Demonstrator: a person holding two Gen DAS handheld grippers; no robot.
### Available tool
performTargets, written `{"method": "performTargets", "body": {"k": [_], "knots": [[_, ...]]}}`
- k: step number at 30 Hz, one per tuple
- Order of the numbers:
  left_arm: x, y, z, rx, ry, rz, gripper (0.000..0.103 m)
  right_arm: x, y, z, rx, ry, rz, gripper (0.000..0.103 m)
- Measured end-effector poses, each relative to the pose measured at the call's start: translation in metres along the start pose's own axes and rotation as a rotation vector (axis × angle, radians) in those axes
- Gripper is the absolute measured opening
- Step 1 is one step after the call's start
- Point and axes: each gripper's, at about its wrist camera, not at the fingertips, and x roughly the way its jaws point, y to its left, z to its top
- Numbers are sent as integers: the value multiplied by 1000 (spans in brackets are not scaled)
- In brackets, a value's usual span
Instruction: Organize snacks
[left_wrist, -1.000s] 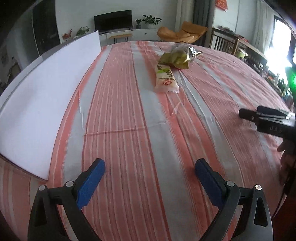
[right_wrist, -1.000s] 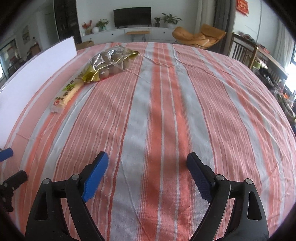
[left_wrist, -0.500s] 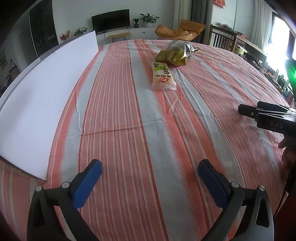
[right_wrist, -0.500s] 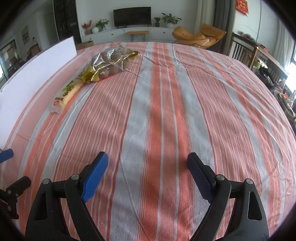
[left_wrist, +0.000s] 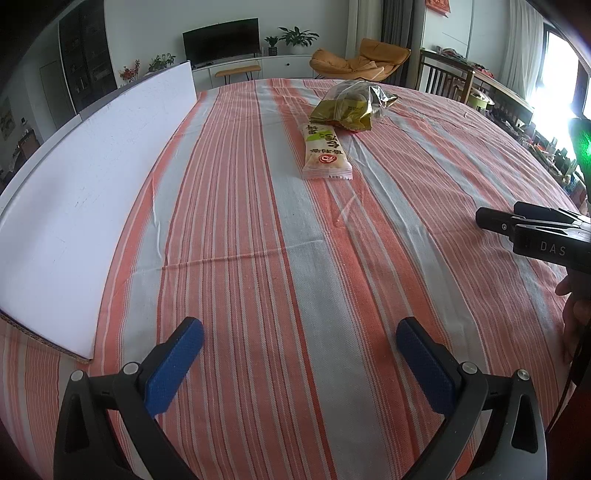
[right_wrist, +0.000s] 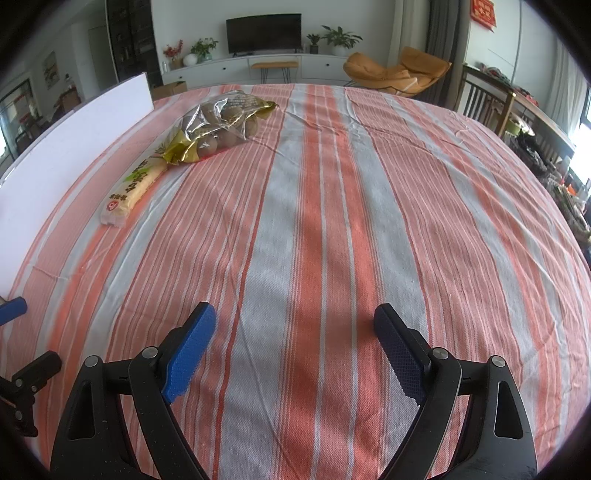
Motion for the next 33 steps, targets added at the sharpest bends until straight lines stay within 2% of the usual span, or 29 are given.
{"method": "performTargets", "body": {"k": [10,16,20,23,24,26,30,33], "knots": [[-2,-1,-1,3,3,0,103,0,0,0,0,-1,1,90],[-4,-1,-2,39,41,-31,103,0,1,0,0,-1,1,90],[-8,4,-4,57,45,-85,103,0,1,0,-1,-1,0,90],[-12,21,2,-44,40,-196,103,0,1,0,0,-1,1,90],[-12,27,8,-89,44,-238,103,0,1,0,0,-1,1,90],[-13,32,25,-111,47,-255,103,0,1,0,0,-2,1,90],[-14,18,76,-30,-12,-240,102,0,1,0,-1,-2,1,90],[14,9,114,-24,22,-235,101,0,1,0,-4,-4,2,90]]}}
